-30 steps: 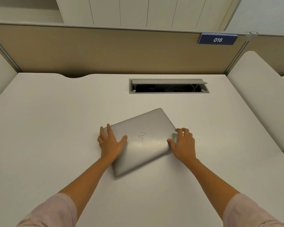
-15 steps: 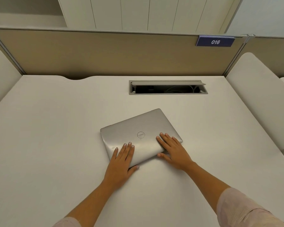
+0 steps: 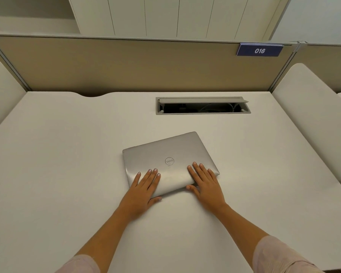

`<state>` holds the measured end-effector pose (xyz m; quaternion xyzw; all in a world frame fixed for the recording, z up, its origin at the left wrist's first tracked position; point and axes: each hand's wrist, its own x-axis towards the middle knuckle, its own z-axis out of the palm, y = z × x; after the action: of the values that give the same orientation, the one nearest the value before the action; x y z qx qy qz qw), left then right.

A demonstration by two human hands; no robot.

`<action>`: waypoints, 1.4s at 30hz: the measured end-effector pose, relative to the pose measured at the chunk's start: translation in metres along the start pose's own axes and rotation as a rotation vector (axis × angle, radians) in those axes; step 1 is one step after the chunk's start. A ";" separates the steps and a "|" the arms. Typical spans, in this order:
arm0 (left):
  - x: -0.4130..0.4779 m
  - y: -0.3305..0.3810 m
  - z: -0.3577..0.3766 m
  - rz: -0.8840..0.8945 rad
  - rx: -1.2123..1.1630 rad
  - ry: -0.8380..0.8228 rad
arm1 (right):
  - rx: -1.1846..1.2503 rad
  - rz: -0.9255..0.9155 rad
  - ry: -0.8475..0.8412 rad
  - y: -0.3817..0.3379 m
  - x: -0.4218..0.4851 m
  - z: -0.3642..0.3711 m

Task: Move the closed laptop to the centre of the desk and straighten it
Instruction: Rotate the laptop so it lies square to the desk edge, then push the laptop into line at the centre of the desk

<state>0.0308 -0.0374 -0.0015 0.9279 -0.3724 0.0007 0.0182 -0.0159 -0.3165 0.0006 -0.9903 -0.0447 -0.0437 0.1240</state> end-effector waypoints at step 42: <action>-0.020 0.031 0.022 -0.140 -0.196 0.078 | -0.034 -0.180 -0.119 -0.027 -0.016 0.020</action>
<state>-0.0049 -0.0469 -0.0227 0.9446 -0.3041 -0.0012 0.1233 -0.0331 -0.2866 -0.0140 -0.9851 -0.1401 0.0035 0.1001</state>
